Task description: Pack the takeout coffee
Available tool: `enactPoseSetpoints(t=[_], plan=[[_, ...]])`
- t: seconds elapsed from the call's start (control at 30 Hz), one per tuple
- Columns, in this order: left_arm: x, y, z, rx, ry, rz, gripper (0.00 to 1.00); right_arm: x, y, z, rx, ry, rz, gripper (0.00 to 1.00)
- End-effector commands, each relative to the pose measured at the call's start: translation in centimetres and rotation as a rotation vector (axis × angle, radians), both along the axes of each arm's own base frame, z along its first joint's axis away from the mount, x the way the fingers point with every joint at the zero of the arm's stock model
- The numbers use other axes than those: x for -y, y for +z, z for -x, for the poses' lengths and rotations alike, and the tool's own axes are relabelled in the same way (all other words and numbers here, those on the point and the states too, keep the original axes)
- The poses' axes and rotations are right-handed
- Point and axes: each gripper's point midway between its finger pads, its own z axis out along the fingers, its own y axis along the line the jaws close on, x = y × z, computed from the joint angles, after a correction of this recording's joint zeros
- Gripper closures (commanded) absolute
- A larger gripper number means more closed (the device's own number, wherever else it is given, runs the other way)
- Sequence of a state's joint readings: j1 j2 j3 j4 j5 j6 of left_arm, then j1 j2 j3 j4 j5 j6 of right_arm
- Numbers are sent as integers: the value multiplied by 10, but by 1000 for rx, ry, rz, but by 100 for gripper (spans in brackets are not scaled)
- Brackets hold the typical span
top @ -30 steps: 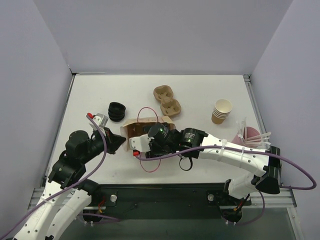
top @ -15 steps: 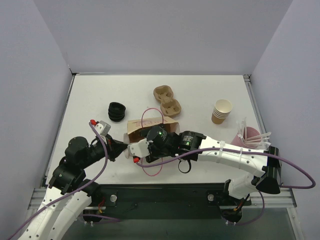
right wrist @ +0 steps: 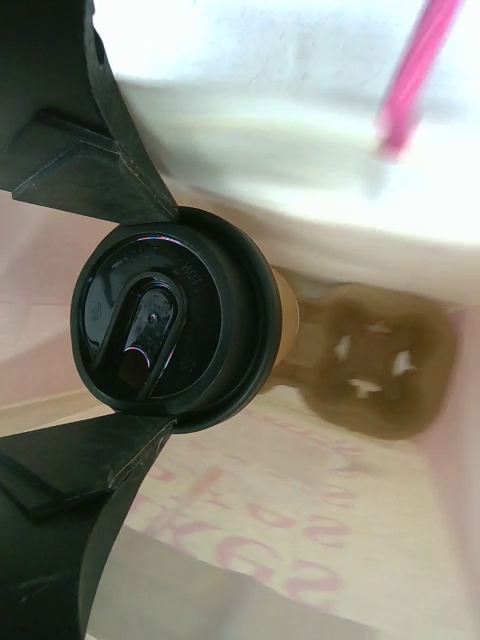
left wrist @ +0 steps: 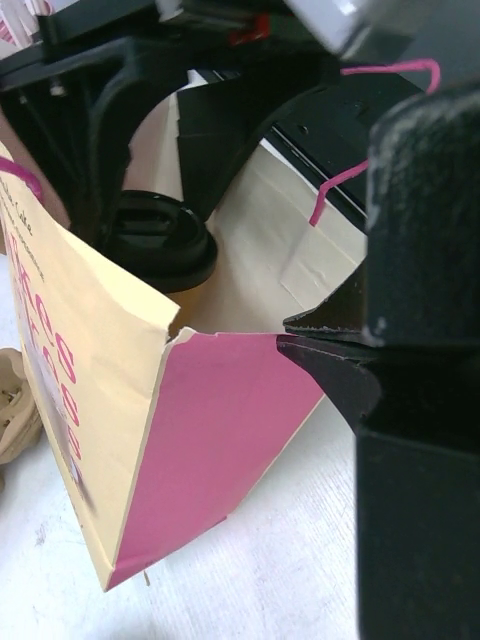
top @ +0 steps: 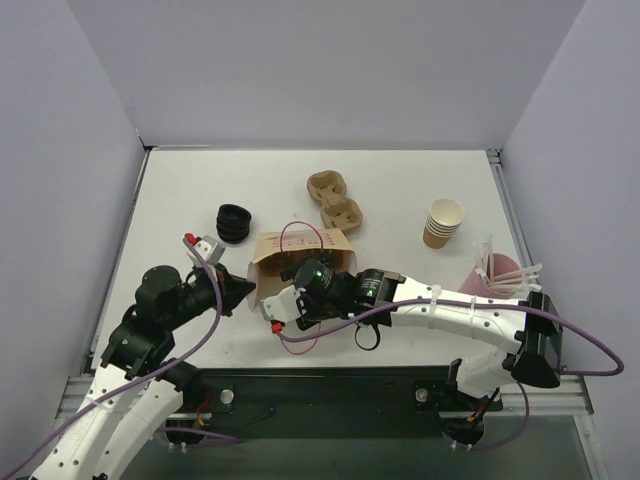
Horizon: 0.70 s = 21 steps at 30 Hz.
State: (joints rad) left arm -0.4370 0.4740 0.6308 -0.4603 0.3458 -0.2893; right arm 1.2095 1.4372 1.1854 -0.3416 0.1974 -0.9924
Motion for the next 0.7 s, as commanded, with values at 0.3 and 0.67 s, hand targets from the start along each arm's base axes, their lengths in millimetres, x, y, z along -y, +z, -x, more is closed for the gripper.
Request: enactPoseSetpoints(t=[0.3, 0.67], plan=[[1, 12, -3, 53, -5, 17, 100, -16, 37, -16, 96, -30, -66, 69], [0, 8, -1, 56, -5, 16, 100, 1, 35, -34, 62, -52, -62, 69]])
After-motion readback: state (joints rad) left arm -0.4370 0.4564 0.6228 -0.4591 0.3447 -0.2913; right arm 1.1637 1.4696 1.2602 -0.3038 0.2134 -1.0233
